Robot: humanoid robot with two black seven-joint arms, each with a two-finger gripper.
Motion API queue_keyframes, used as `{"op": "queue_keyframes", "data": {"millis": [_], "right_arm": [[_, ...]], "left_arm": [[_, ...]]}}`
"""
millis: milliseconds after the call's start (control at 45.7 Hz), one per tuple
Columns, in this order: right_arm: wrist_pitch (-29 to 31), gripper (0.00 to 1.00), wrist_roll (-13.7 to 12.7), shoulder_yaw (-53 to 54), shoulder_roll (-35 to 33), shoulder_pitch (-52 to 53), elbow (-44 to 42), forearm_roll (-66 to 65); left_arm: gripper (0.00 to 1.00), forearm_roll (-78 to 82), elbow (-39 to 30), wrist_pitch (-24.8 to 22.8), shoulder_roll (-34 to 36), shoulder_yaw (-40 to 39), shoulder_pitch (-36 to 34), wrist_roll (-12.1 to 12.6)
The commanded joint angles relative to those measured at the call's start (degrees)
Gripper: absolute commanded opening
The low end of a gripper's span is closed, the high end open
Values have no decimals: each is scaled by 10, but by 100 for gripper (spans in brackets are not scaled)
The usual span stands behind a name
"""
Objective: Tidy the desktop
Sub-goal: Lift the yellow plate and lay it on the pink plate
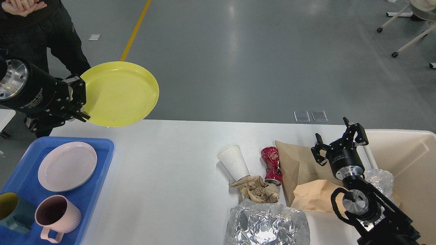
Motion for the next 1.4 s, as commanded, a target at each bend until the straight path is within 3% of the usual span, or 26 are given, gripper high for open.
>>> {"op": "queue_keyframes", "data": {"millis": [0, 241, 394, 481, 678, 810, 1116, 1225, 1313, 1378], "right_arm": [[0, 100, 1, 0, 0, 0, 0, 0], [0, 100, 1, 0, 0, 0, 0, 0], [0, 100, 0, 0, 0, 0, 0, 0], [0, 100, 1, 0, 0, 0, 0, 0], [0, 100, 0, 0, 0, 0, 0, 0], [0, 100, 1, 0, 0, 0, 0, 0], [0, 100, 0, 0, 0, 0, 0, 0], [0, 100, 1, 0, 1, 0, 0, 0], [0, 100, 0, 0, 0, 0, 0, 0], [0, 100, 0, 0, 0, 0, 0, 0]], "left_arm": [[0, 5, 92, -1, 54, -7, 113, 17], [0, 6, 312, 1, 156, -101, 351, 88], [0, 7, 453, 5, 162, -215, 520, 130], [0, 7, 514, 12, 149, -253, 593, 136], [0, 22, 613, 59, 98, -294, 679, 136], [0, 67, 618, 79, 88, -326, 695, 130], [1, 75, 612, 73, 80, -351, 714, 132], [17, 75, 611, 72, 81, -353, 713, 131], [43, 75, 611, 71, 81, -354, 713, 130], [55, 75, 610, 71, 80, -355, 713, 132]]}}
